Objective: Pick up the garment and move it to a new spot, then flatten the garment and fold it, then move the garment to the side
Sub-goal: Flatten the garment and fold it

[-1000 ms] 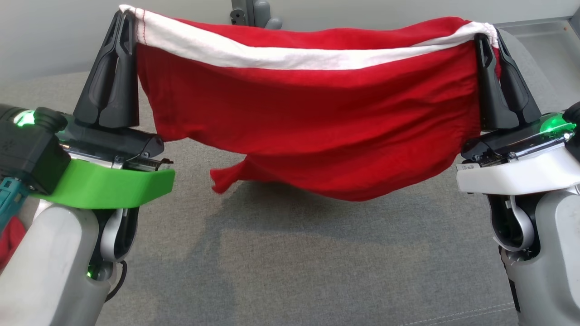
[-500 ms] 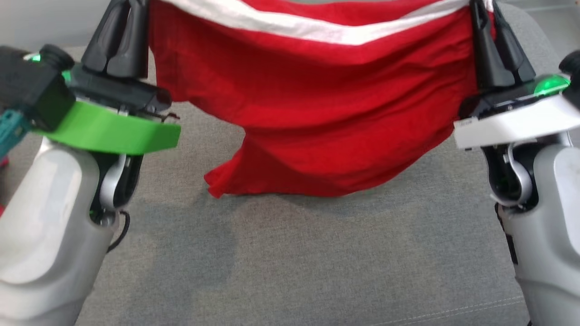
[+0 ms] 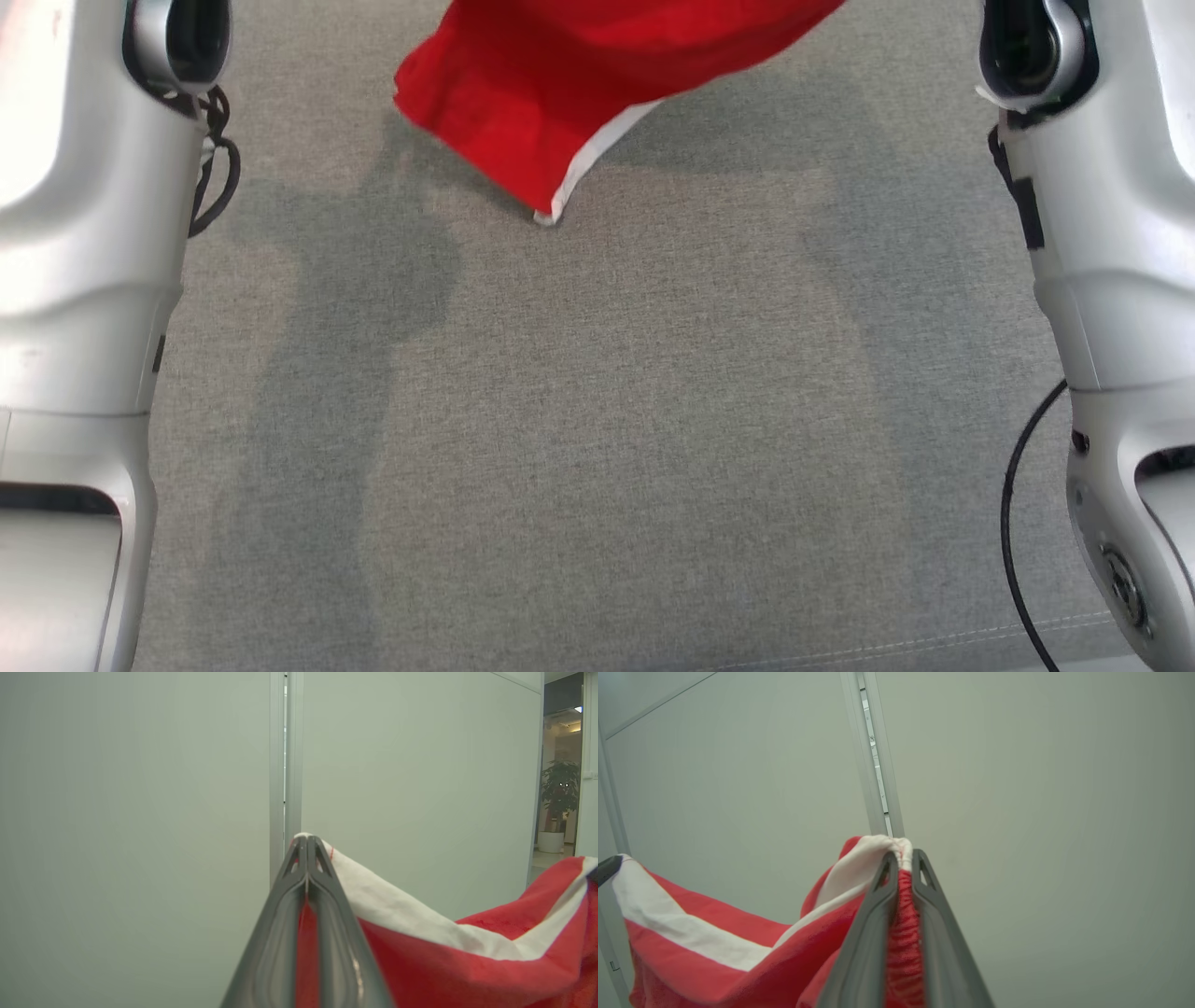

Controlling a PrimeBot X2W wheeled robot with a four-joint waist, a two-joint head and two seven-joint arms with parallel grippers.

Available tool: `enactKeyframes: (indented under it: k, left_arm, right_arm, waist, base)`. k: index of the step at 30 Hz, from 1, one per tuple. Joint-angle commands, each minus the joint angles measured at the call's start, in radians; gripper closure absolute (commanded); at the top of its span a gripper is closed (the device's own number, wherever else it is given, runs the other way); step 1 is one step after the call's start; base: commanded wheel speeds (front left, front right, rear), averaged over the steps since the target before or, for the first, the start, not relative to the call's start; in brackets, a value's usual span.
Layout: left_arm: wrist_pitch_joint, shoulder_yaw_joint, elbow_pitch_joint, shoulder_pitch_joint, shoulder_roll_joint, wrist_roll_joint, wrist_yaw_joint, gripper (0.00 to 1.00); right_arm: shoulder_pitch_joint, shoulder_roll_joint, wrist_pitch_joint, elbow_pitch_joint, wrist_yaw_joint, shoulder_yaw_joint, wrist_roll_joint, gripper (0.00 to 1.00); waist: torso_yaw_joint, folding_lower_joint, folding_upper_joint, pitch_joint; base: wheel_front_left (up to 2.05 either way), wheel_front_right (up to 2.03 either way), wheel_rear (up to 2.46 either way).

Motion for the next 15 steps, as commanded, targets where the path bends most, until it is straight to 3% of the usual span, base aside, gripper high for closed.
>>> enactKeyframes:
  k: [1, 7, 15]
  left_arm:
    - [-0.01, 0.014, 0.091, -0.056, -0.022, -0.005, -0.014, 1.0]
    - [-0.015, 0.063, 0.218, -0.131, -0.061, 0.013, -0.03, 1.0]
    - [-0.014, 0.08, 0.376, -0.017, -0.115, 0.024, -0.051, 1.0]
  right_arm:
    - [-0.064, 0.014, -0.015, 0.07, 0.0, -0.011, 0.008, 1.0]
    - [-0.146, 0.056, -0.02, 0.148, 0.0, -0.071, 0.013, 1.0]
    - [-0.051, 0.073, -0.019, 0.273, 0.0, -0.023, 0.024, 1.0]
  waist:
    - [0.012, -0.0001, 0.0, 0.025]
    - [0.013, -0.0001, 0.0, 0.044]
    - [0.018, -0.0001, 0.0, 0.067]
  base:
    - [0.0, 0.0, 0.0]
    - [0.0, 0.0, 0.0]
    - [0.0, 0.0, 0.0]
